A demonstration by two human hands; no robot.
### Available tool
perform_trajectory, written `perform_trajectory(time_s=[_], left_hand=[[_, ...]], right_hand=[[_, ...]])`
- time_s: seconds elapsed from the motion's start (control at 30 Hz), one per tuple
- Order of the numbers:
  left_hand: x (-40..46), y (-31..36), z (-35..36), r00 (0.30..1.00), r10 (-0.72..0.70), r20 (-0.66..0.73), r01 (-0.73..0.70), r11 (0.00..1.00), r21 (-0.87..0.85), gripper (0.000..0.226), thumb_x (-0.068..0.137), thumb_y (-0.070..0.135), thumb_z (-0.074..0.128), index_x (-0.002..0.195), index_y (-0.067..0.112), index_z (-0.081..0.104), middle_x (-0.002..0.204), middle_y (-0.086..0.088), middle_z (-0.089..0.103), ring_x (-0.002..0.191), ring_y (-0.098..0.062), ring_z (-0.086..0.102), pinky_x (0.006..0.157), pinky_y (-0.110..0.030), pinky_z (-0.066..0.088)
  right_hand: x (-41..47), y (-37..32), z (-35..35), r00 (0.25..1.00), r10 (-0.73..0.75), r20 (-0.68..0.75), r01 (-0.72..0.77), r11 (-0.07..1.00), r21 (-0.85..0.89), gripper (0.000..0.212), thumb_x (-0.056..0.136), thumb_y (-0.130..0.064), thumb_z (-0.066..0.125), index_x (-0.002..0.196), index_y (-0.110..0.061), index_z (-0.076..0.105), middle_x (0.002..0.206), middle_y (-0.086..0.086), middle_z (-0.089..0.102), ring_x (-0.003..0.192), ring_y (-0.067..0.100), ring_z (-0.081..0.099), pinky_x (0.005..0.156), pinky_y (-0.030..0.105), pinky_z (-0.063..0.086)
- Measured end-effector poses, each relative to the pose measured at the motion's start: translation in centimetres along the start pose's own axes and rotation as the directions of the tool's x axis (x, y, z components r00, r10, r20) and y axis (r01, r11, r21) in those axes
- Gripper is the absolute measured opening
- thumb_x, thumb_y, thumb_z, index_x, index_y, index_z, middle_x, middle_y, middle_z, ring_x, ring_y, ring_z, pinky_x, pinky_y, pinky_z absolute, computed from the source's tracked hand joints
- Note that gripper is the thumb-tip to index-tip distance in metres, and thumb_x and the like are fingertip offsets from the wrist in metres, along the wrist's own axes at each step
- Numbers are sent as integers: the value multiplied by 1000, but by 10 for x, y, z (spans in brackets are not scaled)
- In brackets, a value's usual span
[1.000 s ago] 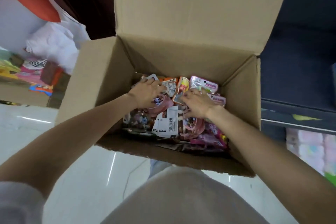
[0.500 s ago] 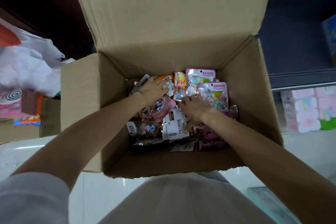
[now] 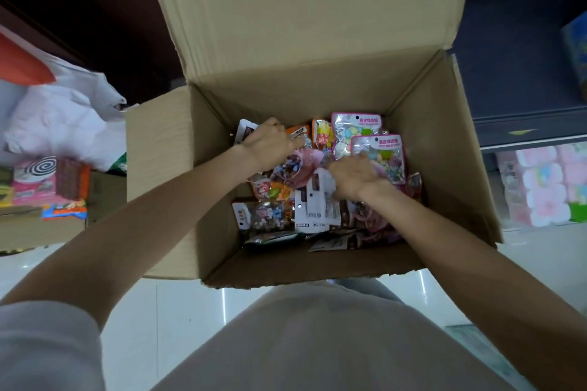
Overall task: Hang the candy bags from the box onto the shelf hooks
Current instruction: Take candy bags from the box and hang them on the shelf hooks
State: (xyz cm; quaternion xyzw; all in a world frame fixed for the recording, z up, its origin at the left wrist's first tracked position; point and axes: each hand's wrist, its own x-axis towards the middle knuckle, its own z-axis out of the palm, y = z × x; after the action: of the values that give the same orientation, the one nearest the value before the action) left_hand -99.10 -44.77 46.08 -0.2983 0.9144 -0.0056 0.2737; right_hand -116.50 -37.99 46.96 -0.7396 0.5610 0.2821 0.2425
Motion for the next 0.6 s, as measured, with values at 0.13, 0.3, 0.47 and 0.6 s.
perform_trajectory(time_s=[0.13,0.3,0.47,0.6], left_hand=[[-28,-8,-29,968,-223,-119,159,902,-401,38,98,31,50,125,9,37,112,-13,61,100,-36,61,72,-38,39],[-59,-14,-39,795,-541,-274,185,647,-740,38,96,34,55,110,4,40,80,-7,52,81,-42,60,60,-38,34],[-67,-4,-36,713,-666,-219,230,517,-824,33,94,27,58,108,3,40,82,-9,55,83,-43,58,62,-38,35],[-72,11,-30,710,-682,-177,245,474,-846,32,94,24,57,112,5,40,94,-12,61,85,-39,59,62,-36,35]], right_hand=[[-41,35,-29,942,259,-212,-184,929,320,38,88,-36,66,121,-17,60,119,11,64,110,32,60,86,36,45],[-108,72,-46,797,396,-456,-1,756,655,29,84,-31,72,110,-17,70,104,8,69,86,22,58,66,28,32],[-67,42,-37,986,-23,-162,85,919,384,29,90,-38,65,112,-20,65,107,0,63,96,19,60,66,27,39],[-13,9,-6,986,-105,130,91,990,108,53,89,-42,64,130,-11,51,126,6,56,114,25,56,92,39,48]])
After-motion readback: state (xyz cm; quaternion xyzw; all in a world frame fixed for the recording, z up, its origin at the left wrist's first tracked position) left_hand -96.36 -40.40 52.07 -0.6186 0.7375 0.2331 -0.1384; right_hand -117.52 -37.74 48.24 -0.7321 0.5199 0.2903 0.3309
